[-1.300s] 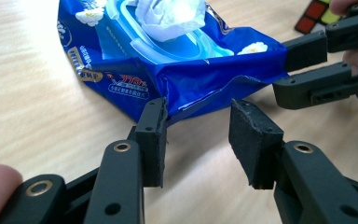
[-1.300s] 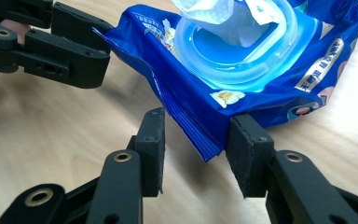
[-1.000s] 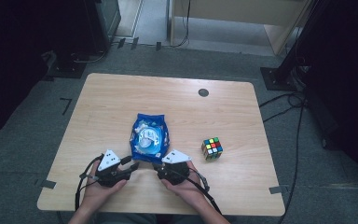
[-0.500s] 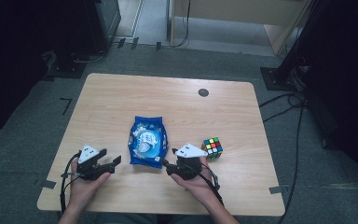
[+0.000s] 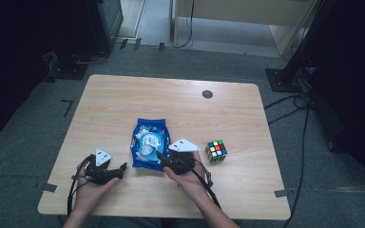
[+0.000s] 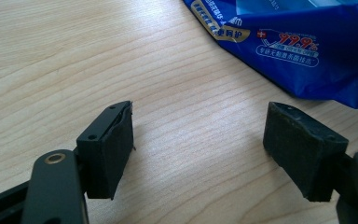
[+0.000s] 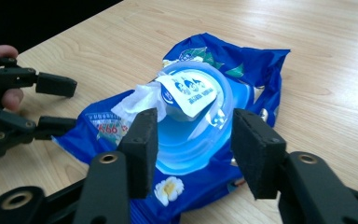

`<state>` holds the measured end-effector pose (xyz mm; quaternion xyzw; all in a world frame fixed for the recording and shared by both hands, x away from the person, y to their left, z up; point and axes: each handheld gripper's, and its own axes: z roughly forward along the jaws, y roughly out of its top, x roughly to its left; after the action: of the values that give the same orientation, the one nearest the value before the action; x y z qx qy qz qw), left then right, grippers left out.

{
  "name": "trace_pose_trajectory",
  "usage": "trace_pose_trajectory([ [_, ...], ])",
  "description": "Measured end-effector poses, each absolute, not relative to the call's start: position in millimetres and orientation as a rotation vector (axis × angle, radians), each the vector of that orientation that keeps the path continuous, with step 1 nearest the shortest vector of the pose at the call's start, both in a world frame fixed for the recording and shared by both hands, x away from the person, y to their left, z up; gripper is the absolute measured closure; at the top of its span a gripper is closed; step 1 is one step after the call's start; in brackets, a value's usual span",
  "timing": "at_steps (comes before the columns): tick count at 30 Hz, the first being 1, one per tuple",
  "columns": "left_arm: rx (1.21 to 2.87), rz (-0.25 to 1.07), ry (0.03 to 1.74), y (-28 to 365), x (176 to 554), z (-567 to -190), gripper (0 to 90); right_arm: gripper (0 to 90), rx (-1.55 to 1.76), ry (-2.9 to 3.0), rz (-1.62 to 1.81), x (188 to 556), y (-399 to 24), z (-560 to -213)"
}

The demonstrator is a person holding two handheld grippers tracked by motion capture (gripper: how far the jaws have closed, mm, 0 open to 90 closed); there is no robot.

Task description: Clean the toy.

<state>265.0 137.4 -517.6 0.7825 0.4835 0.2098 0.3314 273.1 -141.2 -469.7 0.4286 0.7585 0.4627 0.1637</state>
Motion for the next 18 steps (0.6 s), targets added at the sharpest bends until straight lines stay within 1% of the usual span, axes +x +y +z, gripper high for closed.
trace_pose_trajectory([
  [1, 2.044, 0.544, 1.266, 138.2, 265.2, -517.4, 24.3, 55.4, 1.249, 2.158, 1.320, 275.9, -137.4, -471.2],
  [3, 2.045, 0.547, 1.266, 137.5, 265.1, -517.6, 24.1, 56.8, 1.270, 2.162, 1.315, 278.2, -134.4, -473.9],
  [9, 2.045, 0.548, 1.266, 137.5, 265.1, -517.7, 24.0, 58.3, 1.284, 2.194, 1.313, 281.8, -129.0, -479.5],
  [14, 2.046, 0.548, 1.266, 137.5, 265.1, -517.6, 24.0, 60.1, 1.251, 2.241, 1.346, 274.7, -119.0, -478.9],
  [18, 2.044, 0.548, 1.267, 137.4, 265.0, -517.7, 24.1, 60.9, 1.301, 2.237, 1.341, 279.3, -112.5, -483.4],
])
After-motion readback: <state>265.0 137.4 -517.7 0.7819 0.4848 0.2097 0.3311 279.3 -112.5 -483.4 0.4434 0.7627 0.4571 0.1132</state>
